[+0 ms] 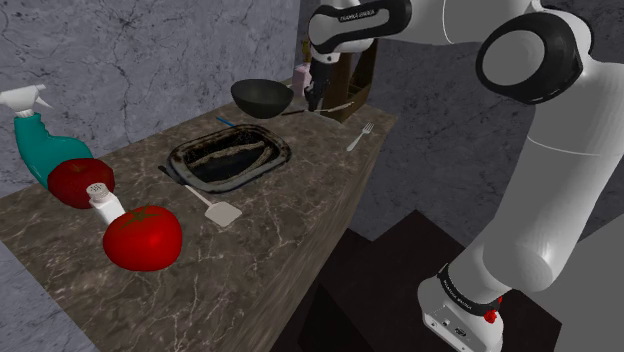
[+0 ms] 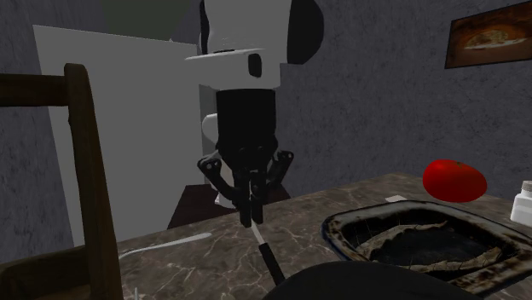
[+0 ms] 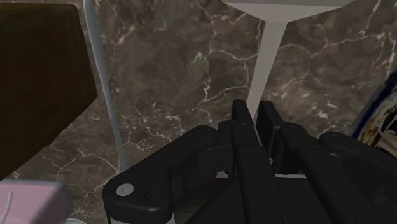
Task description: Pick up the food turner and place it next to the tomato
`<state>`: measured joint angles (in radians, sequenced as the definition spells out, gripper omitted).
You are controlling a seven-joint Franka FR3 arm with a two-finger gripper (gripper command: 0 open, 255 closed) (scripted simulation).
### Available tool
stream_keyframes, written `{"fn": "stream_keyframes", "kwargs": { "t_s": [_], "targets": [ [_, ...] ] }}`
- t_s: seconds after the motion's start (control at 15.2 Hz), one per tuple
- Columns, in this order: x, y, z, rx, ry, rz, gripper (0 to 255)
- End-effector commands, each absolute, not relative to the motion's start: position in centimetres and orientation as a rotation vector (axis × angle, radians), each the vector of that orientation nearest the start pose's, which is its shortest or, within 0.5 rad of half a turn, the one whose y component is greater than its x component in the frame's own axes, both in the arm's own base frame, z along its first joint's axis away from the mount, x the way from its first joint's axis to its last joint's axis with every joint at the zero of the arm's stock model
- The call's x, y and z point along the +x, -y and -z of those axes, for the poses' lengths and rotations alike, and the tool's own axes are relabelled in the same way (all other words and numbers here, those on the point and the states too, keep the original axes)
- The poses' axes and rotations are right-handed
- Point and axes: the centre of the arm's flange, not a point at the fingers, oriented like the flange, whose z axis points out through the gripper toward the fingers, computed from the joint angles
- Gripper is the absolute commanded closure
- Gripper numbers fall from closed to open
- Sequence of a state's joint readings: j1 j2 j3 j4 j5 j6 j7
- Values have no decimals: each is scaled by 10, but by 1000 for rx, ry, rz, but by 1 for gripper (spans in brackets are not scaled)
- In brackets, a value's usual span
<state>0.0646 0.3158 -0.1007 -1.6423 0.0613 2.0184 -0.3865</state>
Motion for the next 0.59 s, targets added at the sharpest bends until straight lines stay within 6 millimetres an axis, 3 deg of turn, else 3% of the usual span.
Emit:
{"fn": "stream_keyframes", "kwargs": {
  "t_s": [0.0, 0.53],
  "targets": [
    [656, 14, -449, -3086, 516, 102, 255],
    [656, 14, -492, -3086, 516, 102, 255]
  ]
}}
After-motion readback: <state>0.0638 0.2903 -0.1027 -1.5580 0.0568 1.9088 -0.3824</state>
